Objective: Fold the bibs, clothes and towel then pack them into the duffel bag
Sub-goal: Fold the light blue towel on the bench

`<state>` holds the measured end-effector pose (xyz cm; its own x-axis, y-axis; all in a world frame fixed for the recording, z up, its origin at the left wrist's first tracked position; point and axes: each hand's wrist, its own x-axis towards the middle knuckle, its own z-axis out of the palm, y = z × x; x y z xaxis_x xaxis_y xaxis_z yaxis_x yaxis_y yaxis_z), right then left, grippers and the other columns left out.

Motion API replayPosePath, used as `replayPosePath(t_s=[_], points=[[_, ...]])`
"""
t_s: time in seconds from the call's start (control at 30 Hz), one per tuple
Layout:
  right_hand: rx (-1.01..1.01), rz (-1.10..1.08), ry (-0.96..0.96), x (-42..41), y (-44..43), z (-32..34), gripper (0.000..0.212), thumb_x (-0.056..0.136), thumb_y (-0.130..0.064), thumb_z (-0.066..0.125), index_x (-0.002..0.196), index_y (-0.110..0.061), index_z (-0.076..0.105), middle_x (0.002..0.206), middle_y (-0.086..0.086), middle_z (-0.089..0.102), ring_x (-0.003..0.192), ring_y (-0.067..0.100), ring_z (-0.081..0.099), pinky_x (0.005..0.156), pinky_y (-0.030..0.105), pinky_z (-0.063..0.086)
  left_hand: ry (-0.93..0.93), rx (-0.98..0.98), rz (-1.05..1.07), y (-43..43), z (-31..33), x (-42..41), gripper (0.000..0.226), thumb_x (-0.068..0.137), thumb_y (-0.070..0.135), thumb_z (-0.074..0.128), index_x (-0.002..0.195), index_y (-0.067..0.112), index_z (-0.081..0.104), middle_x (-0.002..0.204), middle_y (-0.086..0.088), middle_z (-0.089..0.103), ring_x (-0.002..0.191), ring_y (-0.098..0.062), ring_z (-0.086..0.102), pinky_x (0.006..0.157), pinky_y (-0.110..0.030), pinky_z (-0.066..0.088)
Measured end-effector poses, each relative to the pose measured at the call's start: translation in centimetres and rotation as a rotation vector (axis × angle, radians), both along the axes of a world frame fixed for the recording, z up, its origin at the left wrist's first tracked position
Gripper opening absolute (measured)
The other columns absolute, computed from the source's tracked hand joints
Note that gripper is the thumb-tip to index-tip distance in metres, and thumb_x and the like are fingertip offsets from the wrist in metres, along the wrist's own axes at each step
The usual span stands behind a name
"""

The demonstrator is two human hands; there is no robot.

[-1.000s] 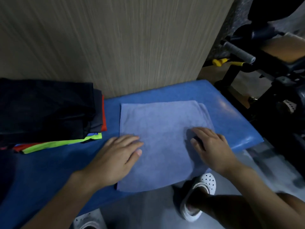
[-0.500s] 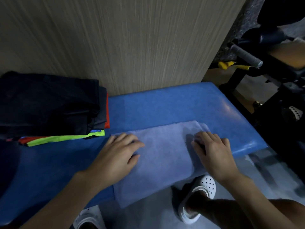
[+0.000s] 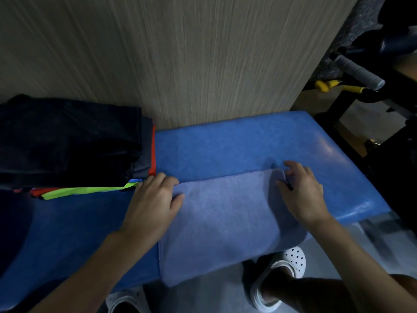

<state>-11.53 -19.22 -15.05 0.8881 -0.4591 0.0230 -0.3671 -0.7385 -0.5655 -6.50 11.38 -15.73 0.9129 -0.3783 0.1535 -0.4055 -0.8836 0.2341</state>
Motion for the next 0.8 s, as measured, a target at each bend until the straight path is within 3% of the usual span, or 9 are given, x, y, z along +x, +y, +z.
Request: replayPosePath(t_s=[0.1, 0.17, 0.27, 0.37, 0.43, 0.53, 0.67, 0.73, 0.8], points=[[0.036, 0.035, -0.004, 0.3, 0.2, 0.1, 0.057, 0.086, -0.004, 0.057, 0.140, -0.019, 0.044, 0.093, -0.003, 0.059, 0.103, 0.025, 0.056, 0.093, 0.042, 0.034, 0.025, -0.141, 0.014, 0.1, 0.5, 0.0, 0.017, 0.080, 0.027, 0.057, 0.076, 0.011, 0.062, 0.074, -0.001, 0.057, 0.070, -0.028, 0.057, 0.064, -0.042, 0.047], [0.046, 0.018, -0.007, 0.3, 0.3, 0.1, 0.057, 0.085, -0.001, 0.053, 0.138, -0.018, 0.047, 0.096, -0.001, 0.060, 0.105, 0.026, 0.055, 0.094, 0.040, 0.031, 0.034, -0.216, 0.007, 0.1, 0.9, -0.2, 0.014, 0.081, 0.024, 0.057, 0.075, 0.012, 0.060, 0.073, 0.001, 0.055, 0.070, -0.026, 0.055, 0.064, -0.041, 0.045], [0.035, 0.005, -0.056, 0.2, 0.3, 0.2, 0.037, 0.084, -0.004, 0.054, 0.115, -0.022, 0.061, 0.097, 0.000, 0.054, 0.096, 0.021, 0.051, 0.090, 0.036, 0.027, 0.031, -0.294, -0.042, 0.2, 1.1, -0.3, 0.012, 0.087, 0.017, 0.061, 0.076, 0.014, 0.058, 0.079, 0.005, 0.055, 0.075, -0.020, 0.054, 0.067, -0.040, 0.045], [0.077, 0.038, -0.175, 0.0, -0.1, 0.3, 0.006, 0.086, -0.023, 0.056, 0.089, -0.028, 0.055, 0.082, -0.002, 0.052, 0.079, 0.021, 0.051, 0.085, 0.046, 0.043, 0.070, -0.338, -0.084, 0.2, 0.8, -0.3, 0.012, 0.088, 0.008, 0.067, 0.080, 0.012, 0.060, 0.090, 0.006, 0.058, 0.083, -0.017, 0.057, 0.072, -0.036, 0.044], [0.118, 0.053, -0.231, -0.4, -0.4, 0.4, 0.011, 0.091, -0.024, 0.061, 0.083, -0.027, 0.054, 0.076, -0.001, 0.056, 0.073, 0.023, 0.054, 0.077, 0.046, 0.047, 0.089, -0.347, -0.096, 0.1, 0.7, -0.4, 0.009, 0.088, 0.006, 0.068, 0.083, 0.010, 0.062, 0.099, 0.003, 0.062, 0.092, -0.016, 0.059, 0.077, -0.030, 0.042], [0.122, 0.056, -0.259, -1.1, -0.7, 0.9, 0.014, 0.092, -0.017, 0.064, 0.082, -0.021, 0.056, 0.075, 0.000, 0.059, 0.075, 0.026, 0.057, 0.072, 0.038, 0.045, 0.106, -0.343, -0.098, 0.0, 0.5, -0.4, 0.006, 0.088, 0.004, 0.070, 0.085, 0.007, 0.065, 0.109, 0.001, 0.065, 0.104, -0.013, 0.057, 0.081, -0.016, 0.035], [0.009, 0.023, -0.166, -1.6, -2.1, 0.6, 0.011, 0.084, -0.015, 0.071, 0.087, -0.006, 0.064, 0.092, 0.007, 0.063, 0.088, 0.026, 0.057, 0.081, 0.037, 0.045, 0.120, -0.311, -0.115, 0.0, -0.1, 0.0, 0.010, 0.084, 0.002, 0.073, 0.089, 0.009, 0.068, 0.101, 0.007, 0.061, 0.097, -0.018, 0.054, 0.085, -0.009, 0.030], [-0.088, 0.073, -0.091, -1.7, -2.9, 0.0, 0.013, 0.079, -0.014, 0.074, 0.081, -0.005, 0.064, 0.095, 0.007, 0.064, 0.094, 0.030, 0.057, 0.080, 0.044, 0.048, 0.132, -0.312, -0.118, -0.1, -0.4, 0.1, 0.012, 0.084, 0.004, 0.073, 0.095, 0.009, 0.070, 0.102, 0.010, 0.058, 0.097, -0.018, 0.051, 0.088, -0.011, 0.029], [-0.127, 0.118, -0.046, -1.9, -3.3, -0.3, 0.014, 0.078, -0.016, 0.076, 0.080, -0.009, 0.063, 0.096, 0.006, 0.063, 0.096, 0.033, 0.057, 0.079, 0.049, 0.049, 0.156, -0.325, -0.108, -0.1, -0.5, 0.2, 0.013, 0.086, 0.007, 0.072, 0.099, 0.010, 0.073, 0.106, 0.010, 0.057, 0.101, -0.016, 0.049, 0.094, -0.023, 0.034]])
